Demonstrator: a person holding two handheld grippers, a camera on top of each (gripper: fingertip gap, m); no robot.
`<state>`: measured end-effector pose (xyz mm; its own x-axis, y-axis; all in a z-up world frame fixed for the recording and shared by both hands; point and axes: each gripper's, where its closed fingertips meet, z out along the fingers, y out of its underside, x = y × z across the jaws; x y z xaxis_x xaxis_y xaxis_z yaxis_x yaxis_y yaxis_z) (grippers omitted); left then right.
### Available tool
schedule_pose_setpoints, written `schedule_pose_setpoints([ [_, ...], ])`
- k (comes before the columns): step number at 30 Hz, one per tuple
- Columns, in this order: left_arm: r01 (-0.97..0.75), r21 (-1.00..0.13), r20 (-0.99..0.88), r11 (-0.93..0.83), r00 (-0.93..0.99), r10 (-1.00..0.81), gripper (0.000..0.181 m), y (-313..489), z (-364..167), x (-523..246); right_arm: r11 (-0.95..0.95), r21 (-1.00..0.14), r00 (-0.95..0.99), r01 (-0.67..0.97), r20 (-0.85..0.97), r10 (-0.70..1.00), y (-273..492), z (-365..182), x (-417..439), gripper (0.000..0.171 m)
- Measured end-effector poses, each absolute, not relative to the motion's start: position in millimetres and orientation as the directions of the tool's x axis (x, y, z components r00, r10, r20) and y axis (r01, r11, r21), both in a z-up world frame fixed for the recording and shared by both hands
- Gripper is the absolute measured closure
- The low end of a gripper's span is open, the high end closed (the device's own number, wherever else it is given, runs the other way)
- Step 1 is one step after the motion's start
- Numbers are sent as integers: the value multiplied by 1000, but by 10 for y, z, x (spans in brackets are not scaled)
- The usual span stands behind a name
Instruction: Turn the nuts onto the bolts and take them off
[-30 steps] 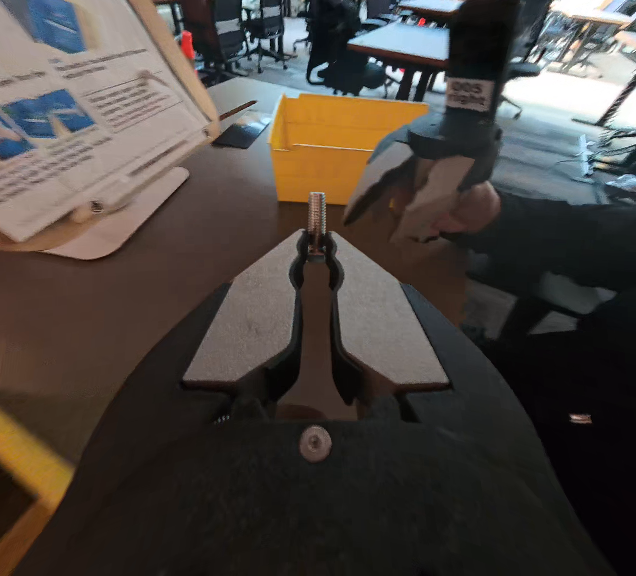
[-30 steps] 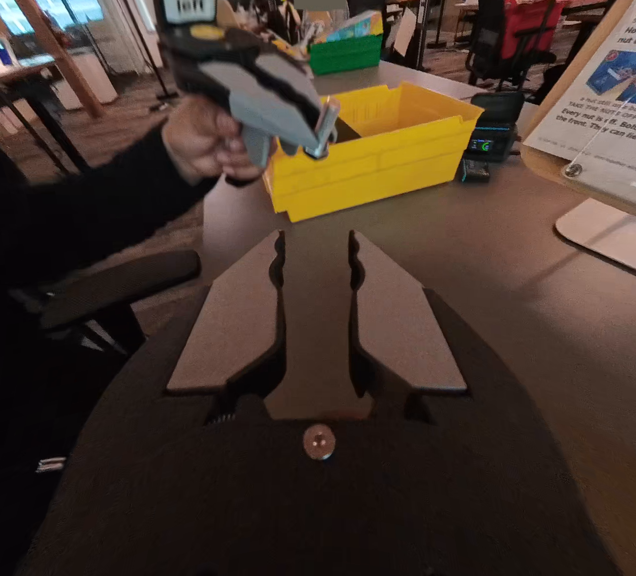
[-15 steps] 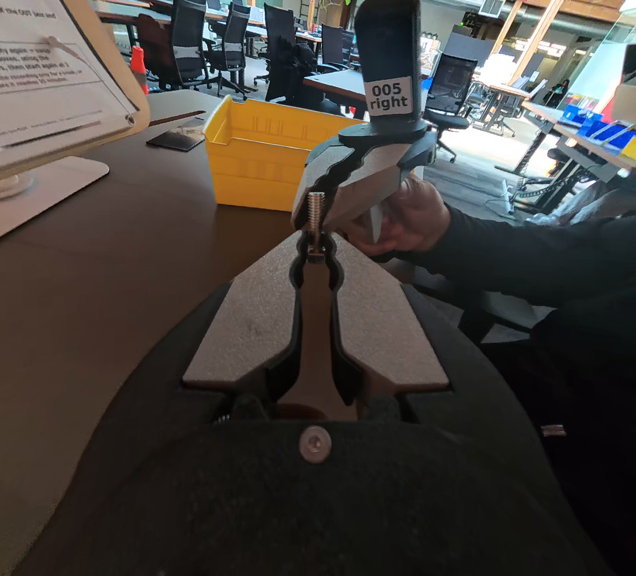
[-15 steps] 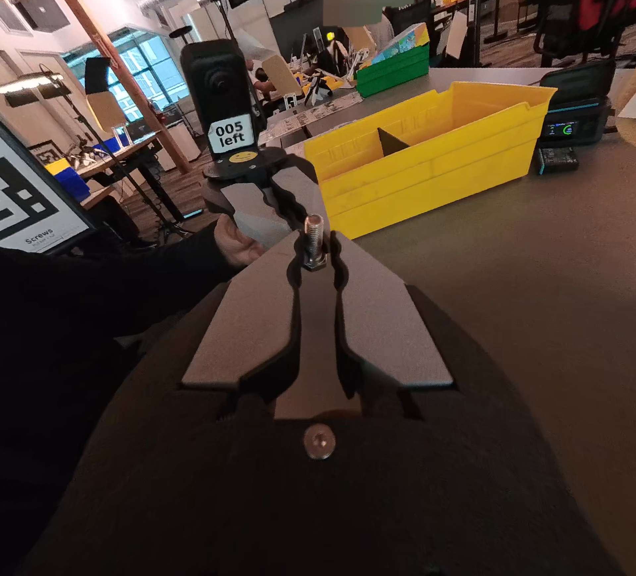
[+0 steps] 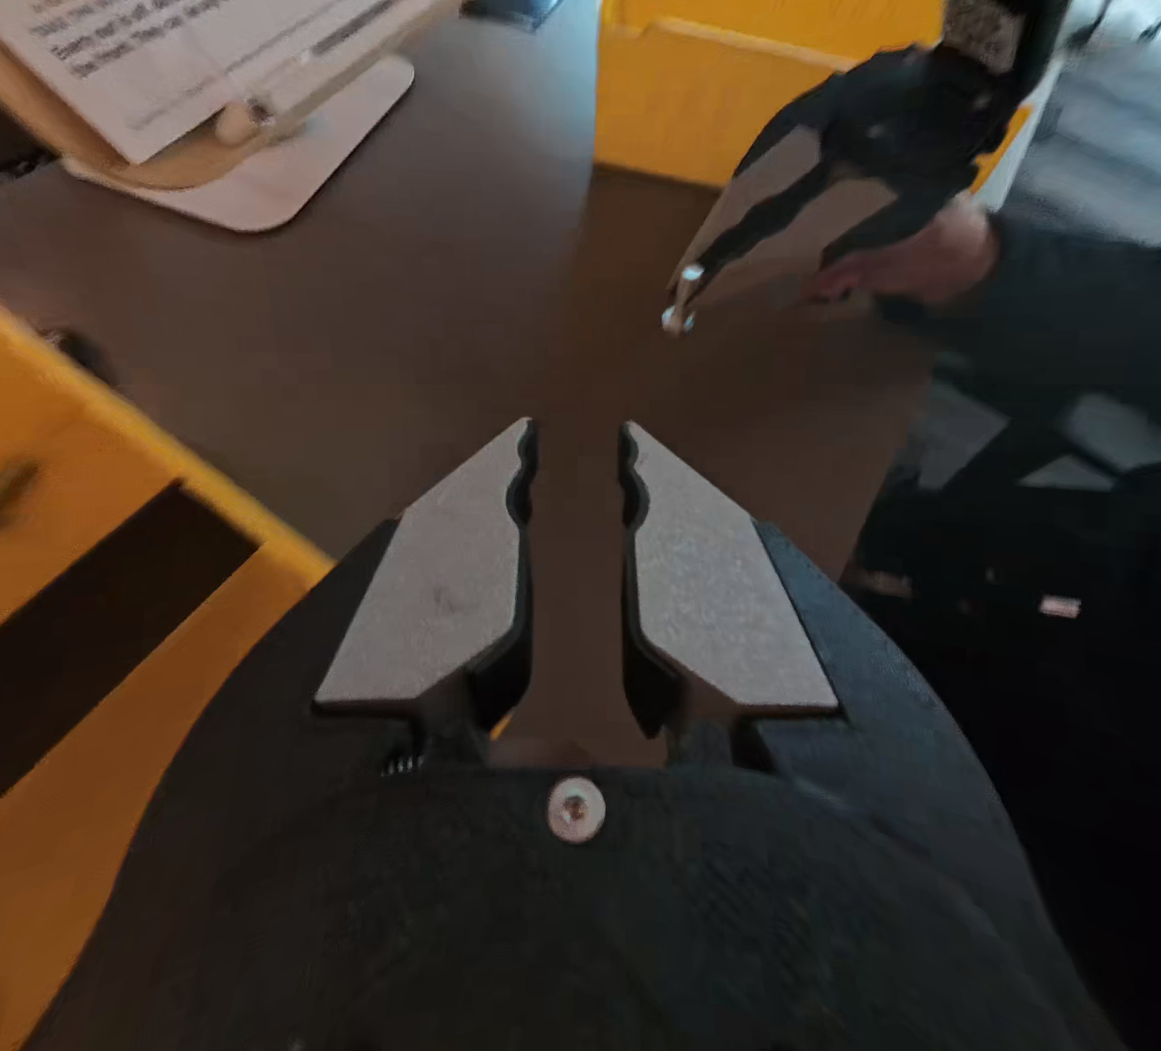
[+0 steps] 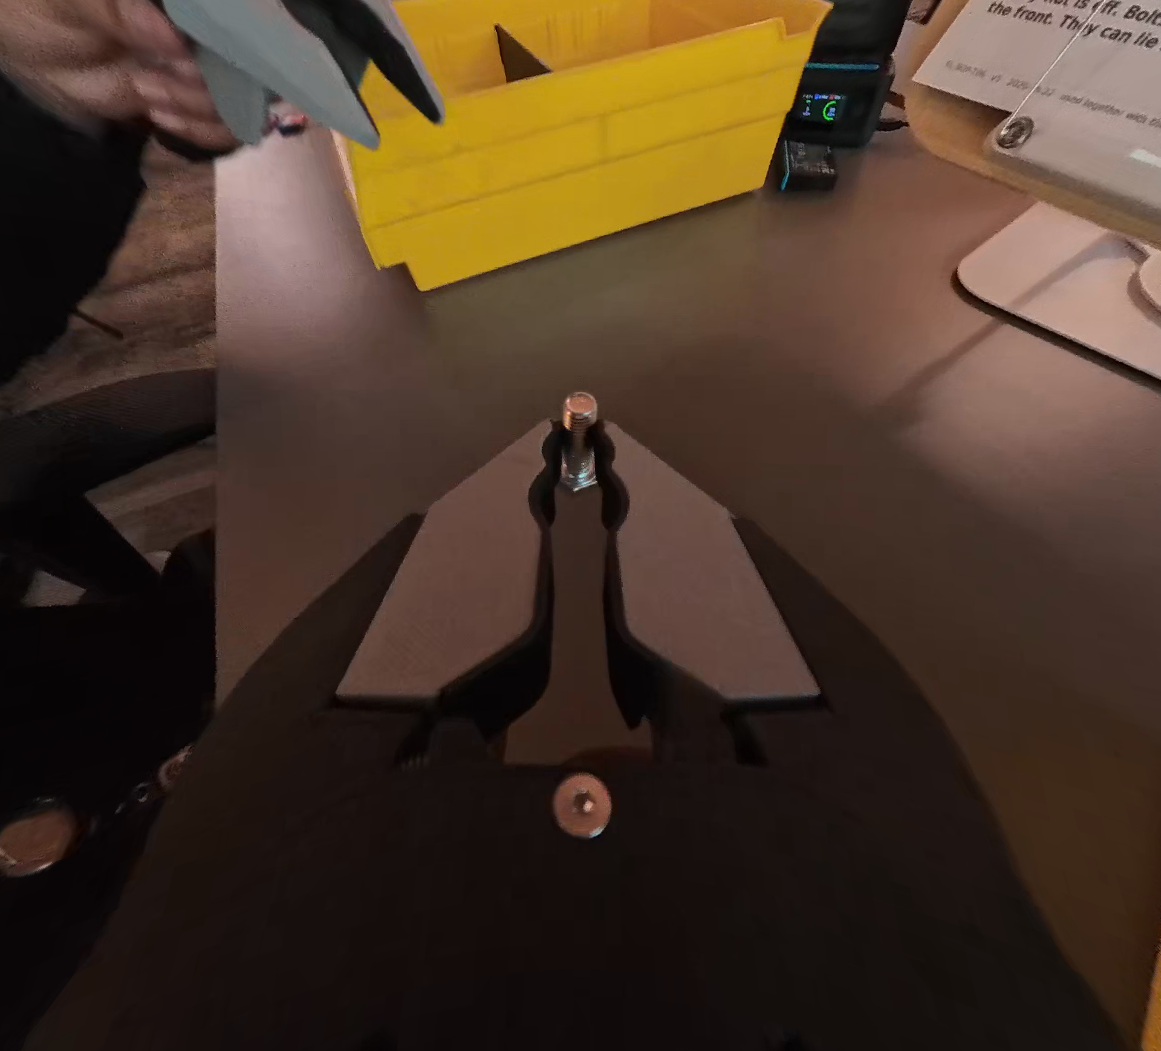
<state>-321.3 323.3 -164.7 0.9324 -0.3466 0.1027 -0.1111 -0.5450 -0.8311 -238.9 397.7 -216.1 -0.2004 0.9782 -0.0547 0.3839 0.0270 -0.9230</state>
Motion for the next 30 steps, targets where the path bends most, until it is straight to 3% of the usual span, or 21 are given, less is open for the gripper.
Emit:
schedule_pose_setpoints([
  [4, -177, -697, -8, -694, 971, -240, 157, 2950, -1815, -3908, 95, -896, -191, 434, 11, 981, 3965, -2316, -2380, 164],
  [5, -168, -673, -14, -720, 977, -214, 148, 2912, -1883, -4054, 99, -891, -187, 444, 15, 982, 3969, -2345, -2387, 164],
  [6, -124, -687, 32, -716, 979, -201, 139, 2910, -1879, -4113, 104, -885, -182, 454, 22, 983, 3977, -2377, -2394, 164],
  [9, -43, -681, 170, -731, 962, -215, 136, 2870, -1888, -4183, 121, -860, -183, 495, 33, 983, 3975, -2501, -2392, 164],
  [11, -25, -716, 139, -697, 974, -177, 150, 2917, -1822, -4349, 132, -843, -188, 522, 37, 981, 3961, -2588, -2383, 164],
  [16, 19, -745, 181, -667, 968, -176, 150, 2904, -1710, -4479, 140, -811, -183, 568, 41, 982, 3974, -2691, -2356, 163],
  [23, -112, -580, 9, -807, 990, -143, 151, 2598, -2057, -4795, 185, -764, -262, 619, 21, 965, 3901, -2813, -2246, 159],
  [30, -221, -418, -22, -881, 972, -234, 150, 2439, -2384, -4816, 50, -877, -290, 477, -104, 952, 3799, -2487, -2293, 139],
])
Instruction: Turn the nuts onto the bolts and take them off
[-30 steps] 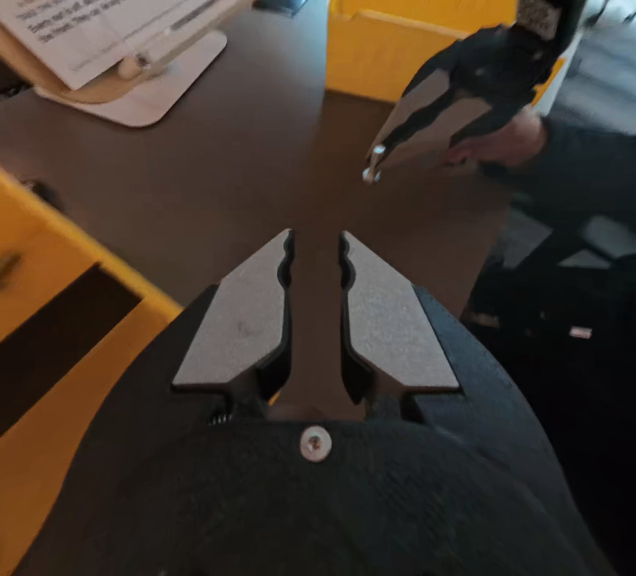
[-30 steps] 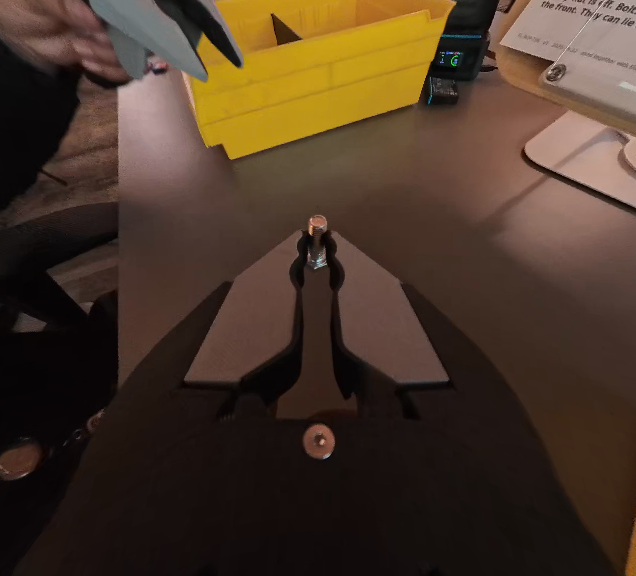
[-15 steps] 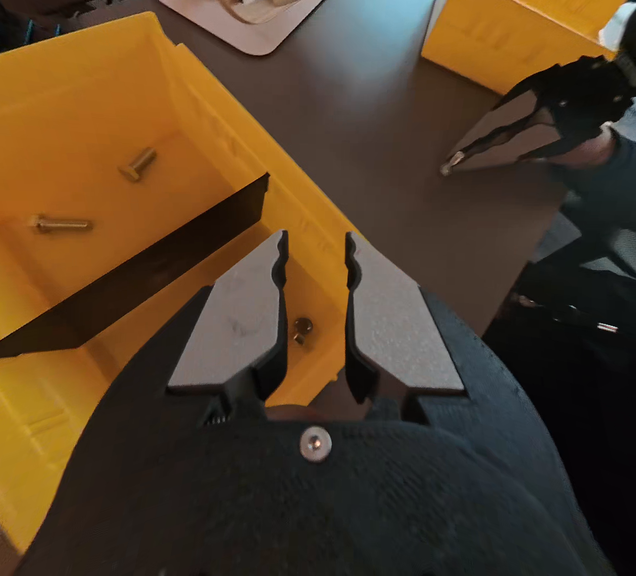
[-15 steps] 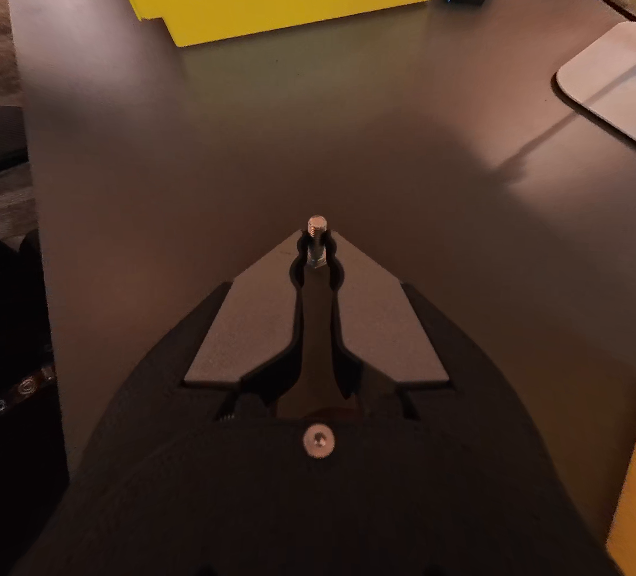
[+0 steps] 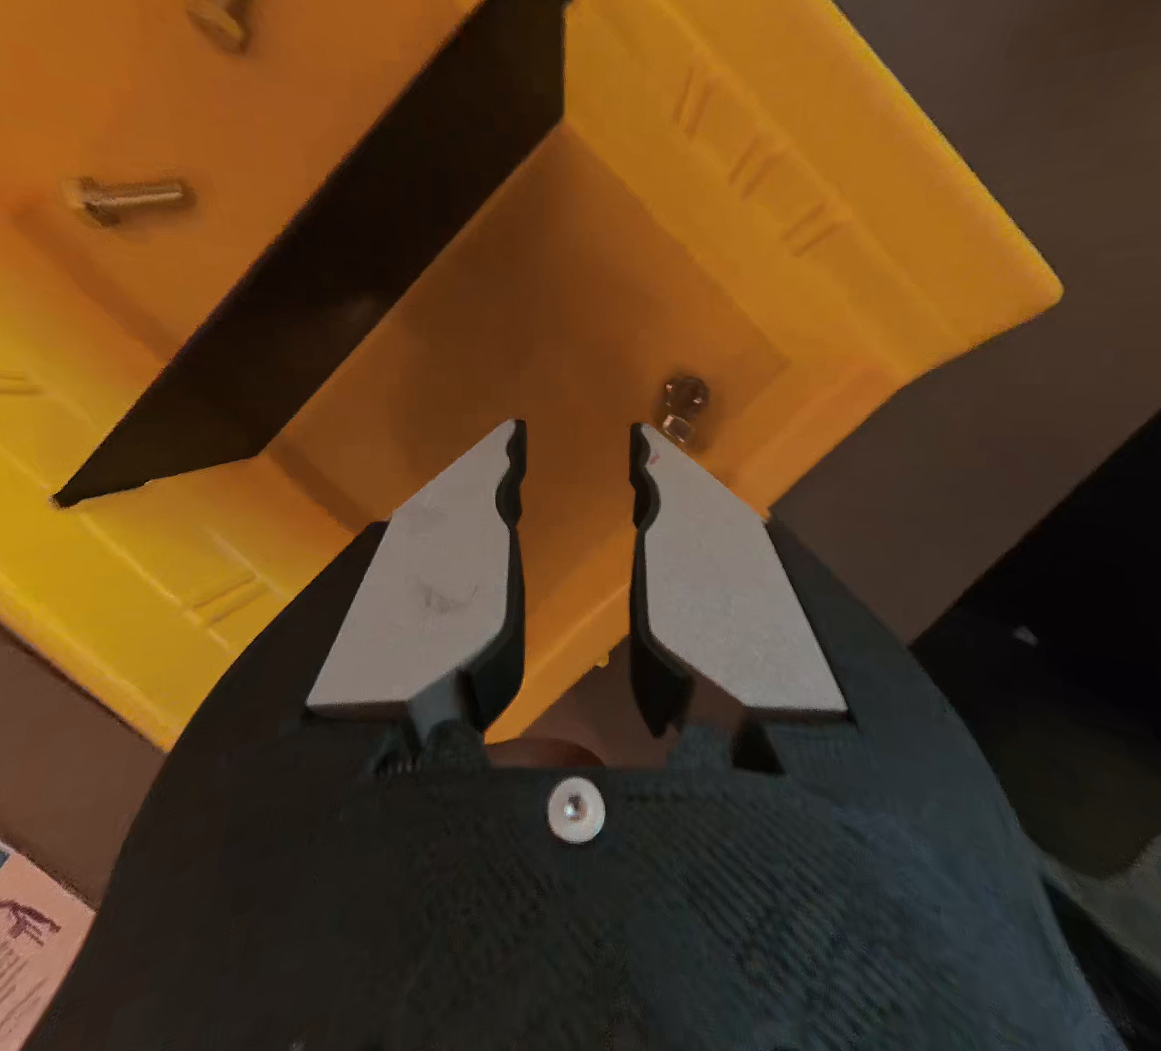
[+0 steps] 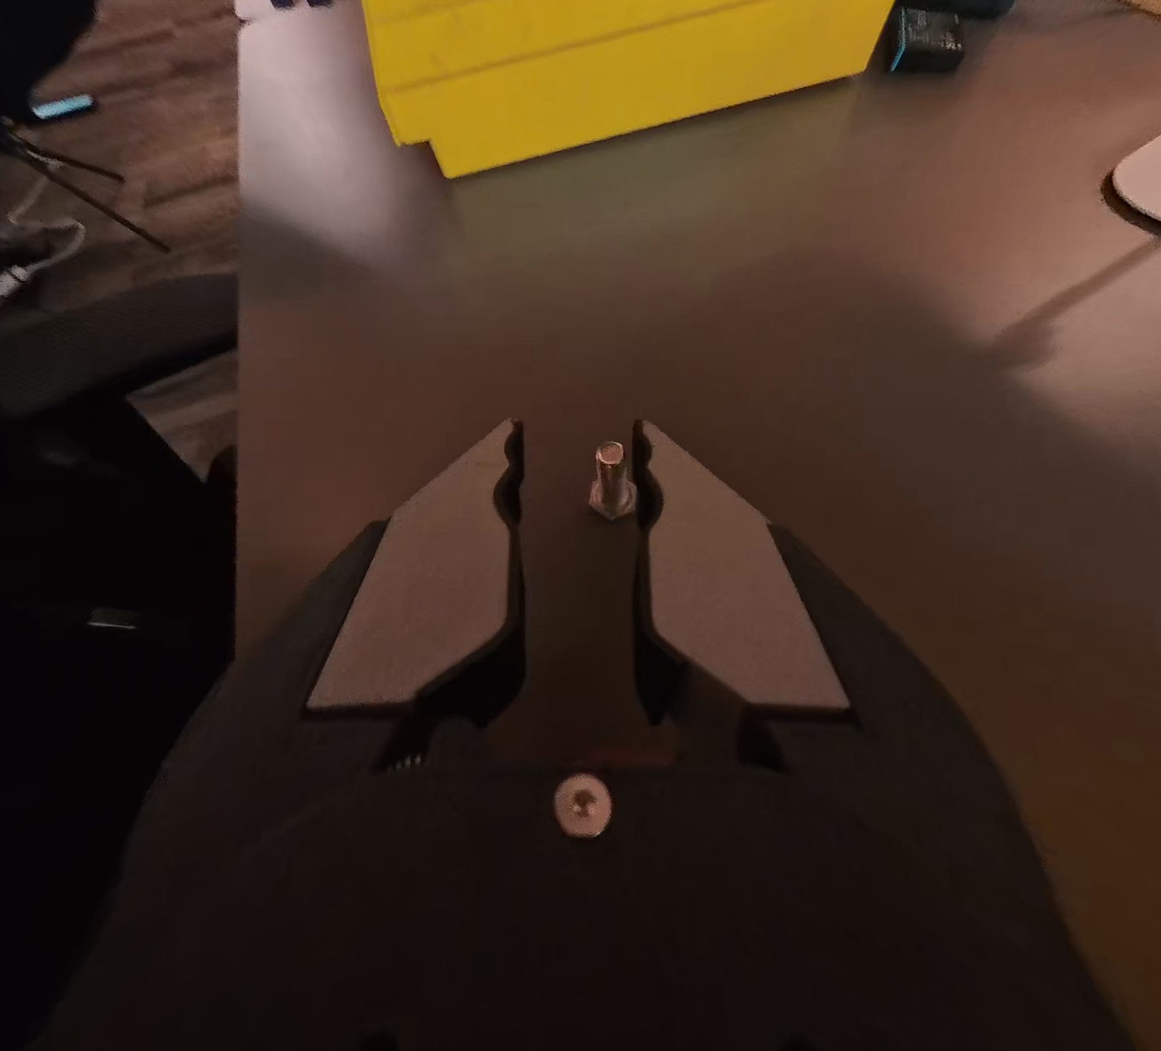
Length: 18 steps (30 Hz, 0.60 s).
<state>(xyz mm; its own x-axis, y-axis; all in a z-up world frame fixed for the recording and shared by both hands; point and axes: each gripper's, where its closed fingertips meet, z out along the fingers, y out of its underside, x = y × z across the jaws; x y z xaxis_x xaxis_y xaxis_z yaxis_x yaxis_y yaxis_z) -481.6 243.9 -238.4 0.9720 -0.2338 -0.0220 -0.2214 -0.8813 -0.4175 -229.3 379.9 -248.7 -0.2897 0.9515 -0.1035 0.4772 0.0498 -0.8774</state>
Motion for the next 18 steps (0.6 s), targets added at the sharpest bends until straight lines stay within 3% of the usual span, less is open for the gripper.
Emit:
schedule_pose_setpoints([
  [7, -312, -323, 93, -894, 929, -358, 150, 2425, -2537, -4554, -38, -889, -245, 457, -167, 955, 3954, -2424, -2315, 140],
  [14, -356, -299, 117, -885, 907, -404, 150, 2479, -2564, -4463, -35, -886, -212, 463, -148, 966, 4025, -2445, -2315, 140],
  [18, -383, -226, 108, -896, 904, -414, 152, 2492, -2691, -4442, -33, -890, -207, 456, -142, 968, 4030, -2435, -2306, 141],
])
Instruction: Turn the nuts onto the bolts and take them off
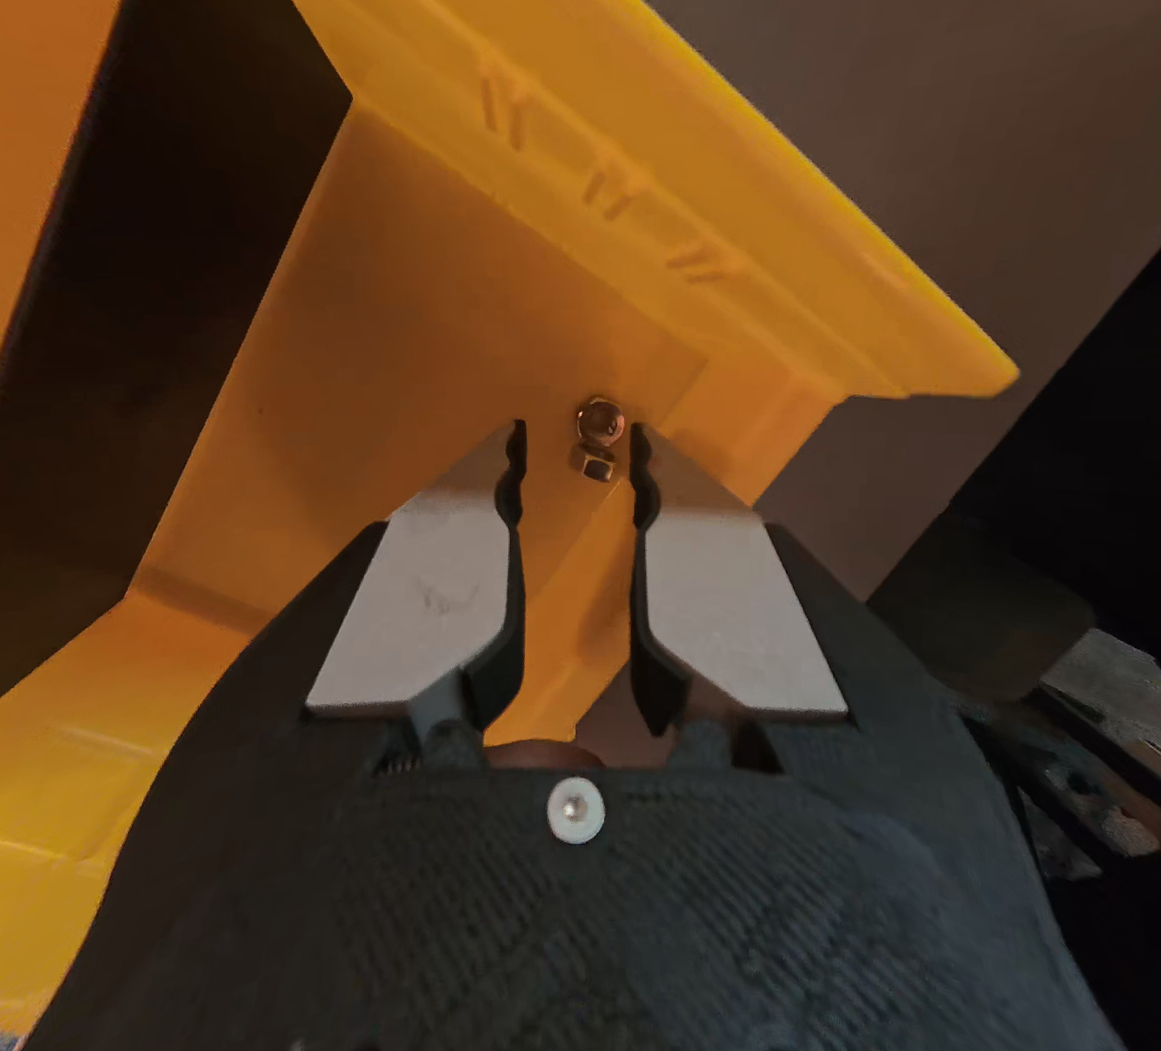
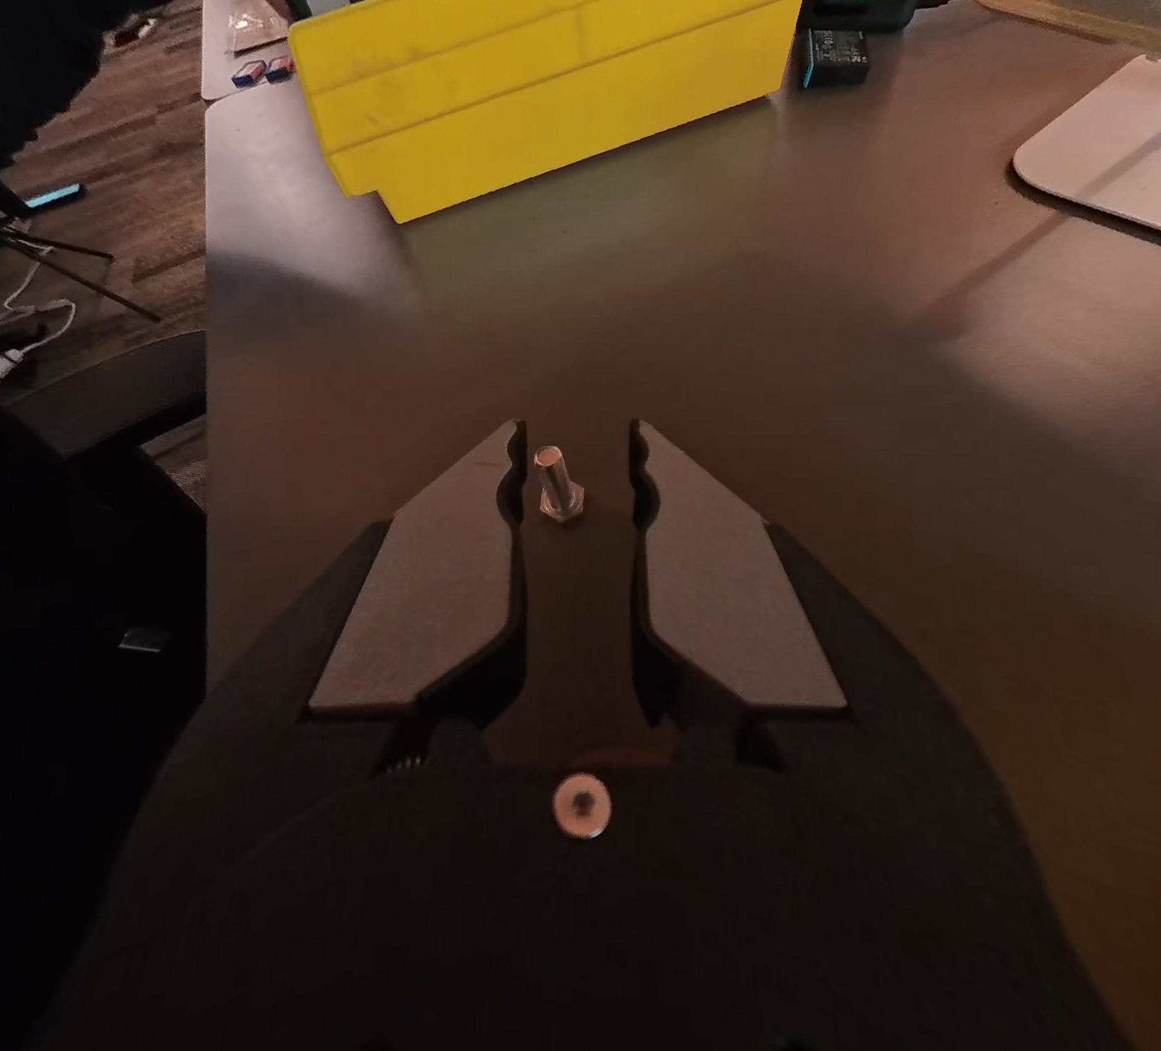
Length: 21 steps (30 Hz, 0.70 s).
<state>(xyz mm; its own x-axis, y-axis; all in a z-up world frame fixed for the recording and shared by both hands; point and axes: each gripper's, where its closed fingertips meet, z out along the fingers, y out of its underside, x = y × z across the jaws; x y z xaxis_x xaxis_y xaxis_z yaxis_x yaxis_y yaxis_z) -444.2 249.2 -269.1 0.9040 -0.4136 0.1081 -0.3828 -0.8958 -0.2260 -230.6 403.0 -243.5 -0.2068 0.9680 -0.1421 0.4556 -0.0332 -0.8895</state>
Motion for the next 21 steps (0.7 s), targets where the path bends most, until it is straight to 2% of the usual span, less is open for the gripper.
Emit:
schedule_pose_setpoints([
  [2, -396, -156, 99, -905, 905, -413, 153, 2457, -2819, -4444, -31, -893, -205, 449, -137, 969, 4034, -2423, -2295, 142],
  [4, -372, -158, 135, -915, 910, -393, 156, 2509, -2831, -4383, -24, -895, -205, 445, -128, 970, 4032, -2415, -2281, 142],
  [5, -367, -161, 160, -916, 906, -391, 174, 2517, -2832, -4345, -18, -894, -206, 447, -123, 971, 4026, -2420, -2273, 142],
  [6, -373, -155, 106, -915, 915, -391, 181, 2547, -2867, -4420, -8, -893, -206, 450, -113, 972, 4022, -2429, -2265, 143],
  [9, -376, -102, -61, -921, 926, -371, 181, 2560, -2883, -4681, 39, -896, -212, 442, -62, 975, 3989, -2425, -2245, 146],
  [14, -292, -159, -123, -943, 954, -275, 181, 2546, -2757, -4819, 117, -895, -205, 431, 29, 978, 3960, -2428, -2216, 147],
  [19, -218, -215, 50, -952, 971, -234, 181, 2479, -2674, -4630, 117, -899, -190, 423, 38, 981, 3980, -2423, -2184, 147],
  [21, -219, -209, 27, -953, 973, -229, 176, 2488, -2701, -4658, 104, -903, -186, 417, 28, 982, 3992, -2412, -2171, 147],
])
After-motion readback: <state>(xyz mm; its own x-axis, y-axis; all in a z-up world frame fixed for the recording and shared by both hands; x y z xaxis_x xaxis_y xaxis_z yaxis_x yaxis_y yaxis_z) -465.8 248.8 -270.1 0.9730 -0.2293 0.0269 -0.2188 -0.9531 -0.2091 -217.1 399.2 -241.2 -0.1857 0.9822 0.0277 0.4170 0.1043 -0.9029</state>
